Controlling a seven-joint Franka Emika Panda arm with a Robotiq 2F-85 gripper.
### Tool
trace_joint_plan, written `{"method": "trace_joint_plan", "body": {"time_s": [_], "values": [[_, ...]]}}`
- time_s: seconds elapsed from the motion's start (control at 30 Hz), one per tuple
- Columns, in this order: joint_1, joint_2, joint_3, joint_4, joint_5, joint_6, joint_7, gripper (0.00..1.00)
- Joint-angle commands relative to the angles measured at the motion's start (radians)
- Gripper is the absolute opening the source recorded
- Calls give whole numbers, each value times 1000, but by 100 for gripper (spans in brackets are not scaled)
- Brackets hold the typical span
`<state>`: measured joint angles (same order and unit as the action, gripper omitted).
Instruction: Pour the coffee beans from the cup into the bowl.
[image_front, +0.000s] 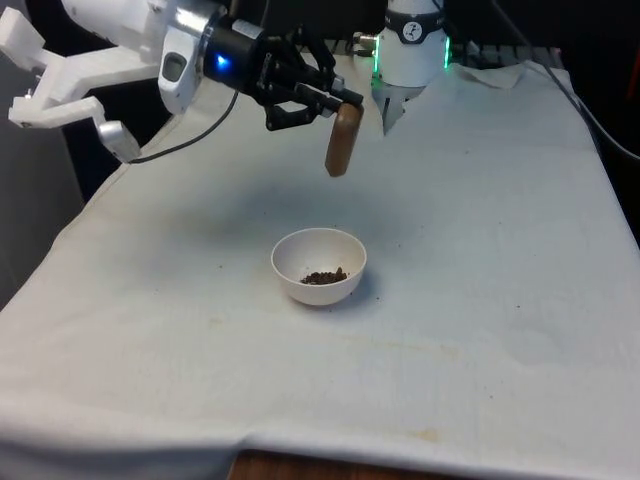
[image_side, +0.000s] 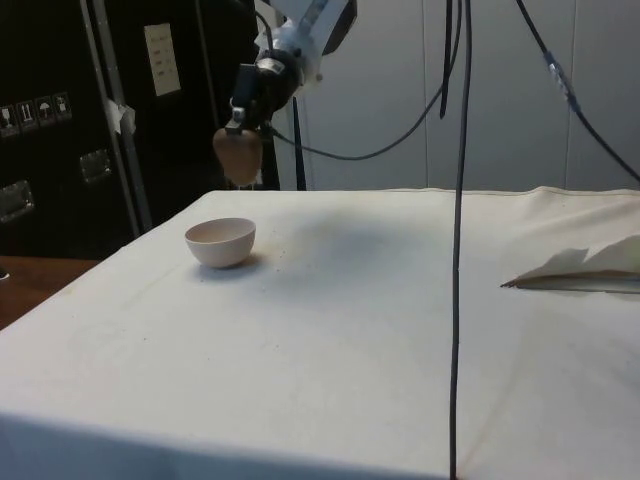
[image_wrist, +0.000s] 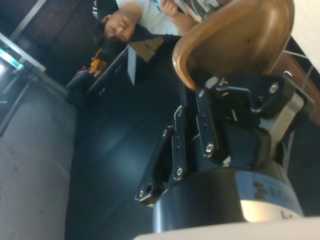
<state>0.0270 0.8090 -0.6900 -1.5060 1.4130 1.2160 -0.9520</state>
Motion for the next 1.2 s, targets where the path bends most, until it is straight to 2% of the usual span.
{"method": "trace_joint_plan", "body": {"time_s": [0.0,0.03,0.07,0.1,0.13,0.33,0.37,0.4,0.63,0.67,0.7,0.87,0.9,0.93,0.97,1.17], "values": [[16,-12,-11,-15,-10,21,-6,0],[19,-18,-11,-21,-23,24,-17,0],[4,-6,0,-5,-13,3,-11,0],[20,-20,-11,-23,-30,26,-24,0],[22,-22,-11,-25,-37,28,-30,0],[29,-33,-10,-35,-79,47,-78,0],[16,-23,0,-22,-73,27,-72,0],[29,-33,-10,-35,-85,50,-85,0],[32,-35,-10,-34,-118,68,-143,0],[19,-26,0,-22,-113,47,-139,0],[33,-35,-10,-34,-122,71,-151,0],[37,-37,-10,-35,-143,88,-197,0],[37,-37,-10,-35,-147,90,-203,0],[24,-27,0,-22,-143,70,-201,0],[39,-38,-10,-37,-152,93,-210,0],[53,-55,-11,-59,-188,116,-249,0]]}}
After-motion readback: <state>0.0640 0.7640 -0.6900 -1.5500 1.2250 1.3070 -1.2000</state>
